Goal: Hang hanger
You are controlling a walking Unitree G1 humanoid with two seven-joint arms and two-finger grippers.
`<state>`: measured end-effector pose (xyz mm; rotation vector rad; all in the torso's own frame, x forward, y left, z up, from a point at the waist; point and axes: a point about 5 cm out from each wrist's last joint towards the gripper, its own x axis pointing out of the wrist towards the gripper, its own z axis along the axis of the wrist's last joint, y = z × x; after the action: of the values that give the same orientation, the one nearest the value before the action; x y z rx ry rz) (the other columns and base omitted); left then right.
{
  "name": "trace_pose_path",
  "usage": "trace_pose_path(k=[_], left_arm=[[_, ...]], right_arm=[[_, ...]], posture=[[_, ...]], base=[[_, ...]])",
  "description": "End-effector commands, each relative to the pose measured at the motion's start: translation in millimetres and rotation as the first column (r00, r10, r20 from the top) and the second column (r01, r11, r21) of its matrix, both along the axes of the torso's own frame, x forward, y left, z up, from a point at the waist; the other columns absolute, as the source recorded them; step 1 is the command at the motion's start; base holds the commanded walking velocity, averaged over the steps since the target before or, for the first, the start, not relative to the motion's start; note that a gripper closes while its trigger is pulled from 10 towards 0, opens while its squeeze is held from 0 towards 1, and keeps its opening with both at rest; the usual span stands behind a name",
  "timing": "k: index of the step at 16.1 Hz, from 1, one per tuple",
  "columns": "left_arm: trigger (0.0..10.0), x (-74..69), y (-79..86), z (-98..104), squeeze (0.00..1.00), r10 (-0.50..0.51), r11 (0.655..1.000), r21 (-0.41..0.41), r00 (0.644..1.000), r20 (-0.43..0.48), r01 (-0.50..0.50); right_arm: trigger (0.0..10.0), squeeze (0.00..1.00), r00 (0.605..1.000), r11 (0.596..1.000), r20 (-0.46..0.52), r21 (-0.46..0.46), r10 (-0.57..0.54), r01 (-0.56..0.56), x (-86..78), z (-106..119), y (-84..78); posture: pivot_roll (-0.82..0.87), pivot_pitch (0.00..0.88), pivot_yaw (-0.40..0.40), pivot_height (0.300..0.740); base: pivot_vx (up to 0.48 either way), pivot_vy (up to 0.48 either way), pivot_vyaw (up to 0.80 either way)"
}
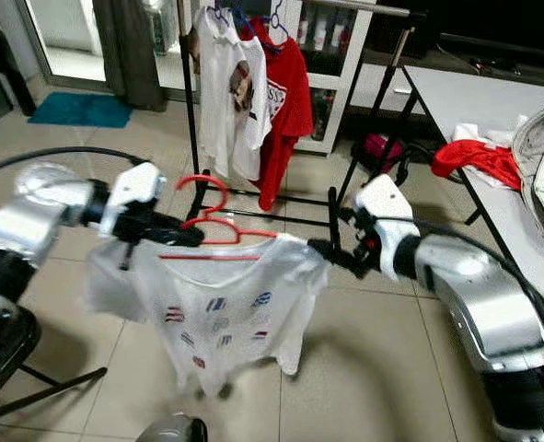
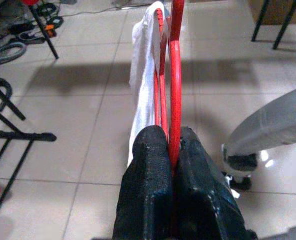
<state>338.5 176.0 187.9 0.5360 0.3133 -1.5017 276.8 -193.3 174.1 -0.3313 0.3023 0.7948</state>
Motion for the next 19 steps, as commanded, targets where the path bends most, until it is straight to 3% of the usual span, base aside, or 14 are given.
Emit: trace_pose_path(k=[1,5,8,11,13,14,15,19], left_arm=[[0.0,-3.4,7.8,15,0.0,-0.046,0.999,-0.004,0.999,0.016,0.046],[0.0,-10.1,24.9,28,0.0,-0.078,0.993,0.097,0.996,0.044,0.074],[0.0,-11.7,23.8,33,0.0,-0.087,0.993,0.086,0.995,0.049,0.082],[0.0,-11.7,19.9,34,0.0,-0.1,0.993,0.068,0.994,0.045,0.096],[0.0,-12.9,17.9,33,0.0,-0.108,0.993,0.062,0.993,0.038,0.105],[0.0,-13.2,17.8,34,0.0,-0.108,0.993,0.059,0.993,0.037,0.106],[0.0,-13.0,17.4,34,0.0,-0.108,0.993,0.057,0.993,0.037,0.106],[0.0,-14.0,17.6,32,0.0,-0.107,0.993,0.053,0.994,0.029,0.106]], right_arm=[[10.0,0.0,0.998,0.998,0.037,0.018,0.059,-0.06,-5.8,6,-7.8],[10.0,0.0,0.969,0.969,-0.042,-0.04,0.243,-0.245,-19.9,-15,-18.5],[10.0,0.0,0.963,0.961,-0.094,-0.088,0.254,-0.262,-19.8,-35,-24.9],[10.0,0.0,0.952,0.953,-0.121,-0.079,0.281,-0.291,-18.1,-50,-12.9],[10.0,0.0,0.961,0.963,-0.167,-0.124,0.219,-0.241,-11.1,-64,-13.9],[3.7,0.0,0.964,0.968,-0.18,-0.119,0.197,-0.22,-9.1,-68,-14.5],[0.0,0.0,0.965,0.971,-0.181,-0.107,0.191,-0.213,-7.8,-69,-14.3],[0.0,0.0,0.962,0.971,-0.172,-0.079,0.211,-0.227,-4.0,-67,-10.8]], posture=[[-0.05,0.0,-0.036,0.74],[-0.04,0.0,-0.041,0.74],[-0.03,0.0,-0.041,0.74],[-0.03,0.0,-0.041,0.74],[-0.04,0.0,-0.037,0.74],[-0.04,0.0,-0.037,0.74],[-0.03,0.0,-0.042,0.74],[-0.03,0.0,-0.048,0.74]], base=[[0.0,0.0,0.0],[0.0,0.0,0.0],[0.0,0.0,0.0],[0.0,0.0,0.0],[0.0,0.0,0.0],[0.0,0.0,0.0],[0.0,0.0,0.0],[0.0,0.0,0.0]])
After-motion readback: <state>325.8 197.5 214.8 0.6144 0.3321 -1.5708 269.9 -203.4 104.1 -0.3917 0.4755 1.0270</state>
